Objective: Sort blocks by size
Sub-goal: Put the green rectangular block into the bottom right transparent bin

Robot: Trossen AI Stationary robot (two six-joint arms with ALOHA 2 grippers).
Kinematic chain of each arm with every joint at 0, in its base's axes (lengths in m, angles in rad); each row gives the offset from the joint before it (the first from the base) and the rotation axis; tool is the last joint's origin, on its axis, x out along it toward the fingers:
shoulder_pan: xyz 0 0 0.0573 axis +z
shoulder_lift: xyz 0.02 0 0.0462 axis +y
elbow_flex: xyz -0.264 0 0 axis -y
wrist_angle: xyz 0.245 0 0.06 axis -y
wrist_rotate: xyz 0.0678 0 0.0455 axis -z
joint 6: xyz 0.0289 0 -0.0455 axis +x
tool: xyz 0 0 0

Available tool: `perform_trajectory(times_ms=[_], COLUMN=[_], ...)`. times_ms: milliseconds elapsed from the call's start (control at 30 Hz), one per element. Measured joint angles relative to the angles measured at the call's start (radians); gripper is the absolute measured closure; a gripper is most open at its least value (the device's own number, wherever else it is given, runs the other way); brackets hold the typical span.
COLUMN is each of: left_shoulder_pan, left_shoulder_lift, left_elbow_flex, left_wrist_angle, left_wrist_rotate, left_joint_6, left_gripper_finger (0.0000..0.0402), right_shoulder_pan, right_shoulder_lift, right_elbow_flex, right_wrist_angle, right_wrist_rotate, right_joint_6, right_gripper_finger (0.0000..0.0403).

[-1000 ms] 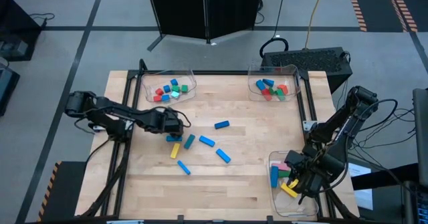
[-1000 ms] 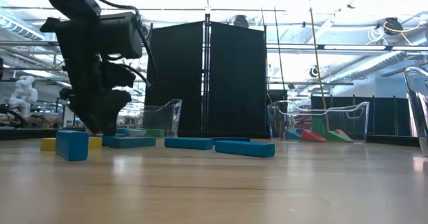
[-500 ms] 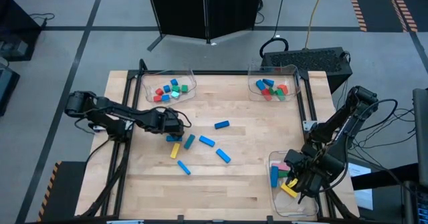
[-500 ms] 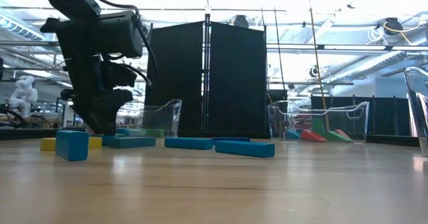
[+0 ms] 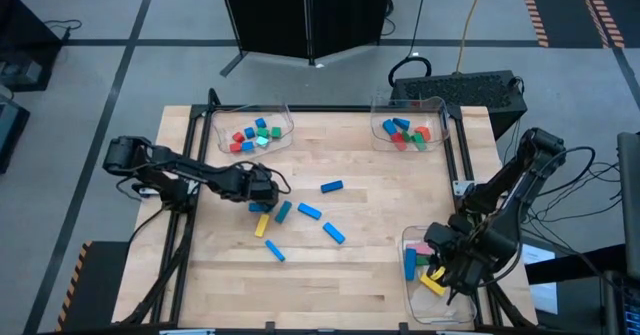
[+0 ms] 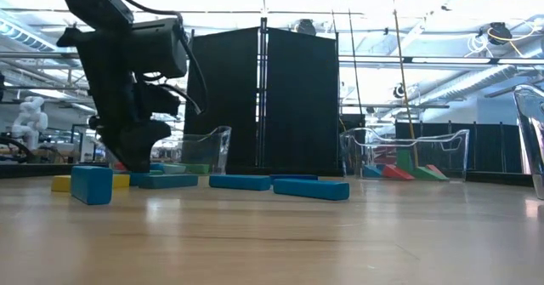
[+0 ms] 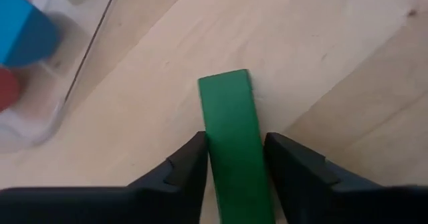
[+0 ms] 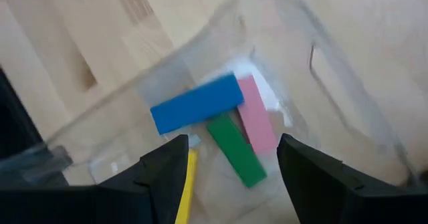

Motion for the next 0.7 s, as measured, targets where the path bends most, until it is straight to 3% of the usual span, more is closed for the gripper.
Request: perform_trajectory(times_ms=[200,333,400,700], left_shoulder_pan=[-0.029,-0.061,-0.086,-0.219], left_shoulder_lift=[-0.035,-0.037,-0.038,-0.038], left_elbow_flex=[0.028,0.047,0.059,0.119], left_wrist_angle=[0.006,0.008,0.025,0.195], left_wrist_rotate=[-0.067,-0.094,-0.124,-0.218], left_joint_6=[0.075,0.169,0.222,0.515], left_gripper_finger=[0.0319,0.0319,0.0338,0.0398], right_shoulder_pan=[0.012,0.008,-0.007,-0.127], right_shoulder_lift=[-0.020,-0.022,-0.023,-0.022], right_elbow_flex=[0.073,0.123,0.129,0.071], right_wrist_angle=[0.021,0.024,0.028,0.049], right_wrist_rotate=[0.206,0.447,0.547,0.633], right_joint_6=[-0.138,-0.185,-0.165,-0.048], right_gripper_finger=[0.0181,0.0181,0.0181,0.0181])
